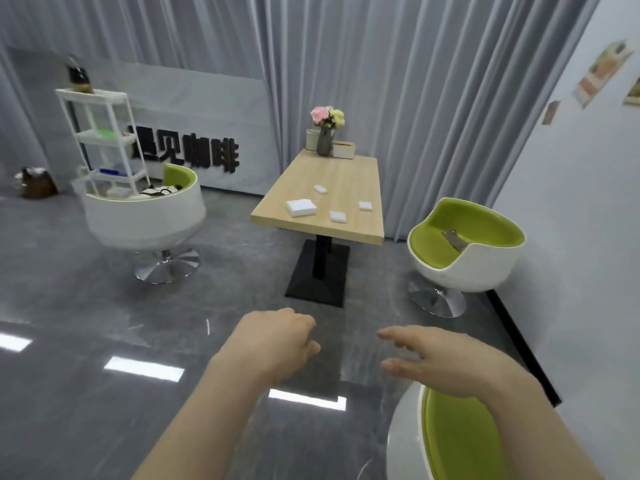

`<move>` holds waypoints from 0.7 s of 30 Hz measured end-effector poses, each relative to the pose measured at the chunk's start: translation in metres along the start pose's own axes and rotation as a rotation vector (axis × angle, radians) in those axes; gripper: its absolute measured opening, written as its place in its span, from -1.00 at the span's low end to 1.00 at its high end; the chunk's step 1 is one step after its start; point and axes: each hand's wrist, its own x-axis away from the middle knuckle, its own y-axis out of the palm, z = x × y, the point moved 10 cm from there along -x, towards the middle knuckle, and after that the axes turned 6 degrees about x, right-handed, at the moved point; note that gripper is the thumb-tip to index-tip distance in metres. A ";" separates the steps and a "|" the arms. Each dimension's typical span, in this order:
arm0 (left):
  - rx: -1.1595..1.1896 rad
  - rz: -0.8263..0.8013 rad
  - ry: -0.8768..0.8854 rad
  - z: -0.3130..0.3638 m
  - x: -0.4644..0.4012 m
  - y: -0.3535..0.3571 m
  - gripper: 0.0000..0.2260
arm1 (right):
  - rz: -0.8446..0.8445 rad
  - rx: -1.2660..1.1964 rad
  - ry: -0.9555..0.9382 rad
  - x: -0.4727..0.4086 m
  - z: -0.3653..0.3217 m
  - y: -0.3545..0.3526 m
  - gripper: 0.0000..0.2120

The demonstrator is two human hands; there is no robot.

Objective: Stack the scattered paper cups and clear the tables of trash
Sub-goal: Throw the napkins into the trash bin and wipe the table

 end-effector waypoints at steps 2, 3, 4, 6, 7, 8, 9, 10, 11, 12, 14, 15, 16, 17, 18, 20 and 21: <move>0.006 -0.014 0.004 -0.019 -0.028 -0.006 -0.66 | -0.022 -0.006 0.016 -0.030 -0.001 -0.006 -0.48; 0.013 -0.020 0.010 -0.026 -0.043 -0.010 -0.65 | -0.035 -0.005 0.021 -0.044 0.001 -0.009 -0.48; 0.021 -0.025 0.017 -0.030 -0.057 -0.012 -0.65 | -0.047 0.001 0.025 -0.057 0.003 -0.012 -0.47; 0.034 -0.035 0.035 -0.035 -0.088 -0.017 -0.64 | -0.063 0.024 0.034 -0.083 0.013 -0.021 -0.47; 0.038 -0.035 0.045 -0.036 -0.103 -0.019 -0.63 | -0.066 0.032 0.039 -0.095 0.019 -0.026 -0.47; 0.042 -0.034 0.054 -0.036 -0.120 -0.021 -0.63 | -0.066 0.037 0.043 -0.108 0.027 -0.033 -0.47; 0.048 -0.031 0.060 -0.037 -0.137 -0.024 -0.63 | -0.066 0.041 0.044 -0.122 0.036 -0.039 -0.48; 0.055 -0.027 0.062 -0.038 -0.155 -0.027 -0.63 | -0.064 0.046 0.044 -0.137 0.046 -0.047 -0.48; 0.064 -0.021 0.062 -0.039 -0.174 -0.031 -0.62 | -0.057 0.048 0.044 -0.153 0.056 -0.056 -0.48; 0.075 -0.009 0.057 -0.041 -0.194 -0.035 -0.61 | -0.043 0.051 0.040 -0.170 0.067 -0.065 -0.48; 0.092 0.014 0.034 -0.046 -0.236 -0.045 -0.58 | -0.028 0.068 0.026 -0.206 0.087 -0.086 -0.48; 0.100 0.018 0.021 -0.049 -0.256 -0.049 -0.57 | -0.030 0.079 0.019 -0.223 0.097 -0.096 -0.47; 0.110 0.017 0.008 -0.051 -0.275 -0.052 -0.57 | -0.031 0.090 0.013 -0.240 0.106 -0.106 -0.47; 0.122 0.014 -0.005 -0.054 -0.293 -0.055 -0.57 | -0.028 0.100 0.004 -0.257 0.113 -0.115 -0.47; 0.134 0.014 -0.020 -0.058 -0.309 -0.057 -0.56 | -0.023 0.113 -0.007 -0.275 0.120 -0.124 -0.47; 0.146 0.021 -0.056 -0.068 -0.340 -0.062 -0.57 | -0.016 0.149 -0.019 -0.308 0.131 -0.140 -0.48; 0.148 0.027 -0.077 -0.074 -0.353 -0.063 -0.57 | -0.014 0.164 -0.020 -0.324 0.136 -0.146 -0.49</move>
